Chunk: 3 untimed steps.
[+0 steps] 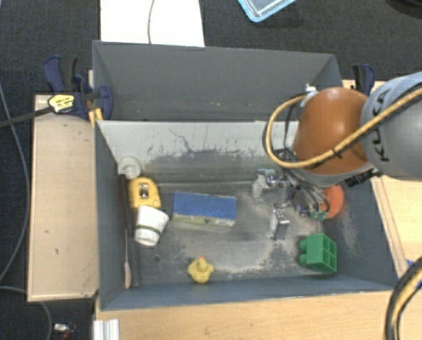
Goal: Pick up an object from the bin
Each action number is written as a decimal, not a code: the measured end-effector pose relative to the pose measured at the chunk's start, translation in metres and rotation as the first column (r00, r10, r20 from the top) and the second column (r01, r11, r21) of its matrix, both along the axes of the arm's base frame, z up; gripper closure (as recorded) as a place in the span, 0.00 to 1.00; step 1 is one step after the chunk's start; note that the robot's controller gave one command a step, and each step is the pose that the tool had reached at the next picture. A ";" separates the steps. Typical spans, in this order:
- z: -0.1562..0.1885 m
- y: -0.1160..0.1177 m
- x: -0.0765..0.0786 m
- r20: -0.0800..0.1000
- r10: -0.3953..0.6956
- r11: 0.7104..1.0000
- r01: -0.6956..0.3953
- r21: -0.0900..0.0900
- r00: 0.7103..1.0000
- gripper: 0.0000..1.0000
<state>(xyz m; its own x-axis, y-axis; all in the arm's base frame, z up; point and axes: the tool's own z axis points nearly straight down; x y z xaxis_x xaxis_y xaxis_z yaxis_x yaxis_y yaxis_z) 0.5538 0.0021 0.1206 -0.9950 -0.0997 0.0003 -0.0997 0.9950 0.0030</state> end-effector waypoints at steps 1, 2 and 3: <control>0.042 0.014 0.018 0.012 0.001 1.000 -0.001 -0.002 1.000 0.00; 0.108 -0.020 0.003 0.004 -0.050 0.999 0.050 0.001 0.999 0.00; 0.088 0.022 0.005 0.011 -0.050 0.999 0.050 0.001 0.999 0.00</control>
Offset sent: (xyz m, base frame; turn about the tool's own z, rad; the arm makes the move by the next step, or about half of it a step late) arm -0.0059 -0.0513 0.1393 0.0901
